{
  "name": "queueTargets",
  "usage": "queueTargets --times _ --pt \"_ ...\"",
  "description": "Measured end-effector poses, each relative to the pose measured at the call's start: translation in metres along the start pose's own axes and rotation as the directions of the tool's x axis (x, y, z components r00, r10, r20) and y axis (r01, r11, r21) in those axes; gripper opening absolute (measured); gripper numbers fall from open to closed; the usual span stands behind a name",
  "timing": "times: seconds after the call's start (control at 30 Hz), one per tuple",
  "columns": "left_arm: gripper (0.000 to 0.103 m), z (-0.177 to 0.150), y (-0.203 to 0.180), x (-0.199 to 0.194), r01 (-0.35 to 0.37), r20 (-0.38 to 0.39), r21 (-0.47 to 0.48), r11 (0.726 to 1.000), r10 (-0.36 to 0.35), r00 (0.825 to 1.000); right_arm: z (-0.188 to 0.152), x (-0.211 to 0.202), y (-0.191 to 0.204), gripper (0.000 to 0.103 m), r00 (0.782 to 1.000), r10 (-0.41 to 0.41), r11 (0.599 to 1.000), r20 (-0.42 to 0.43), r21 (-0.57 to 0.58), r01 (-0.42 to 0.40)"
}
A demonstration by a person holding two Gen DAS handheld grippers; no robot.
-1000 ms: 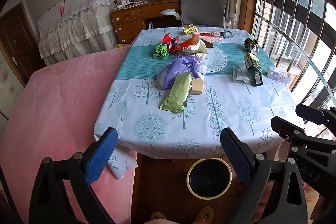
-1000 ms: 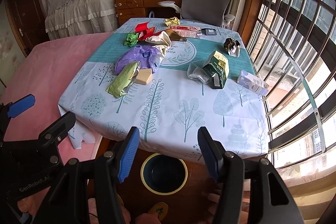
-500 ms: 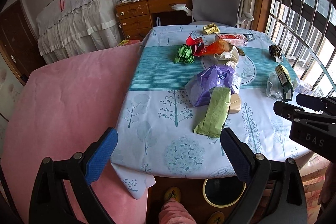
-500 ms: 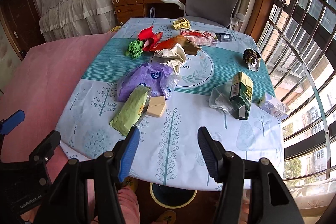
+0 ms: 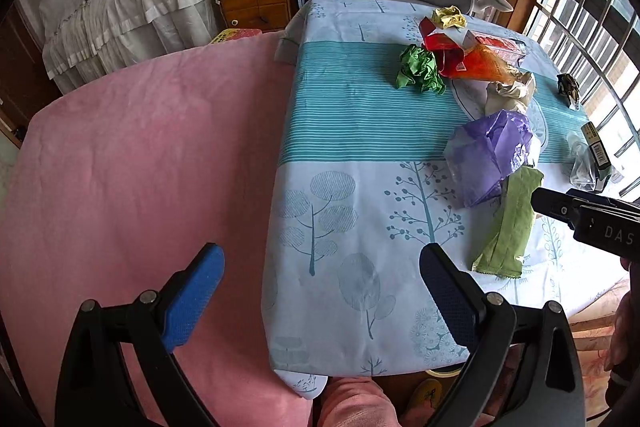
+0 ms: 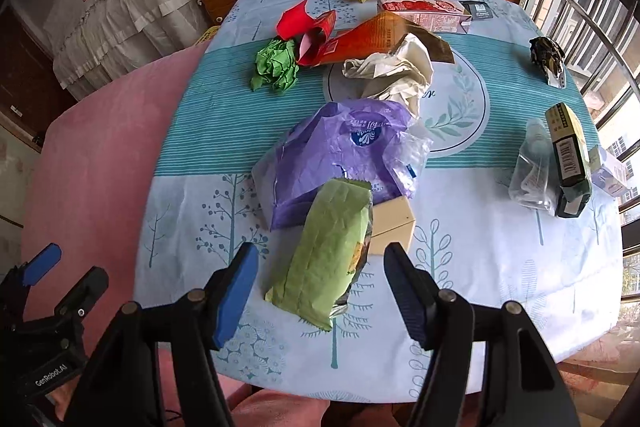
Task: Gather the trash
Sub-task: 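Grasp the green snack wrapper with the right gripper while the left gripper grasps the purple bag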
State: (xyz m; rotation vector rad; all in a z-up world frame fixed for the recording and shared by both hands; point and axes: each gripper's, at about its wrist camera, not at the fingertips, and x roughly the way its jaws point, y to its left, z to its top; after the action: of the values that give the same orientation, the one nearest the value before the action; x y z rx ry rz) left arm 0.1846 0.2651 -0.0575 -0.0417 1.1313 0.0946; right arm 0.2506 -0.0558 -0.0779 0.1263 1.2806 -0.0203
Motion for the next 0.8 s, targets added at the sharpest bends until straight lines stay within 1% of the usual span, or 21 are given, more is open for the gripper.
queueTargets --times 0.1,0.23,0.27,0.3,0.37,0.4,0.43,0.47,0.5,0.57,0.6,0.7,0.8 --pt "0.097 0.011 0.006 0.017 0.017 -0.028 0.038 0.999 -0.016 1.000 0.002 0.016 0.000 0.070 1.000 -0.004 0.999 -0.025 0.042 0.005" --pt "0.097 0.033 -0.006 0.035 0.052 -0.041 0.105 0.993 -0.048 0.998 0.000 0.044 -0.007 0.070 0.995 -0.063 0.994 -0.079 0.089 0.070" --pt "0.097 0.039 -0.011 0.038 0.065 -0.043 0.120 0.991 -0.061 0.997 -0.002 0.053 -0.010 0.070 0.992 -0.074 0.991 -0.102 0.101 0.084" --pt "0.097 0.045 -0.016 0.041 0.084 -0.048 0.135 0.987 -0.078 0.996 -0.004 0.058 -0.012 0.072 0.990 -0.096 0.989 -0.100 0.105 0.106" --pt "0.097 0.055 -0.028 0.045 0.129 -0.058 0.165 0.978 -0.121 0.991 -0.008 0.066 -0.015 0.072 0.990 -0.088 0.988 -0.107 0.120 0.101" --pt "0.097 0.059 -0.035 0.047 0.153 -0.063 0.182 0.971 -0.144 0.988 -0.010 0.068 -0.017 0.066 0.991 -0.075 0.988 -0.106 0.127 0.089" --pt "0.097 0.063 -0.043 0.049 0.176 -0.066 0.199 0.964 -0.166 0.984 -0.011 0.067 -0.018 0.058 0.992 -0.077 0.988 -0.096 0.125 0.089" --pt "0.097 0.067 -0.050 0.050 0.198 -0.072 0.215 0.956 -0.187 0.980 -0.013 0.066 -0.019 0.049 0.993 -0.074 0.989 -0.090 0.118 0.084" --pt "0.097 0.071 -0.058 0.052 0.221 -0.080 0.232 0.947 -0.208 0.975 -0.014 0.065 -0.021 0.035 0.994 -0.062 0.990 -0.095 0.121 0.073" --pt "0.097 0.078 -0.074 0.057 0.264 -0.101 0.260 0.929 -0.246 0.964 -0.019 0.061 -0.031 0.026 0.994 -0.015 0.986 -0.112 0.164 0.034" --pt "0.097 0.082 -0.083 0.060 0.289 -0.119 0.276 0.917 -0.265 0.957 -0.021 0.057 -0.036 0.019 0.994 -0.007 0.982 -0.113 0.185 0.027" --pt "0.097 0.092 -0.112 0.074 0.345 -0.182 0.314 0.884 -0.301 0.936 -0.029 0.040 -0.053 0.016 0.996 0.018 0.968 -0.086 0.252 0.005" --pt "0.097 0.097 -0.140 0.089 0.395 -0.247 0.327 0.859 -0.326 0.913 -0.036 0.021 -0.067 0.015 0.998 0.031 0.953 -0.049 0.303 -0.014"
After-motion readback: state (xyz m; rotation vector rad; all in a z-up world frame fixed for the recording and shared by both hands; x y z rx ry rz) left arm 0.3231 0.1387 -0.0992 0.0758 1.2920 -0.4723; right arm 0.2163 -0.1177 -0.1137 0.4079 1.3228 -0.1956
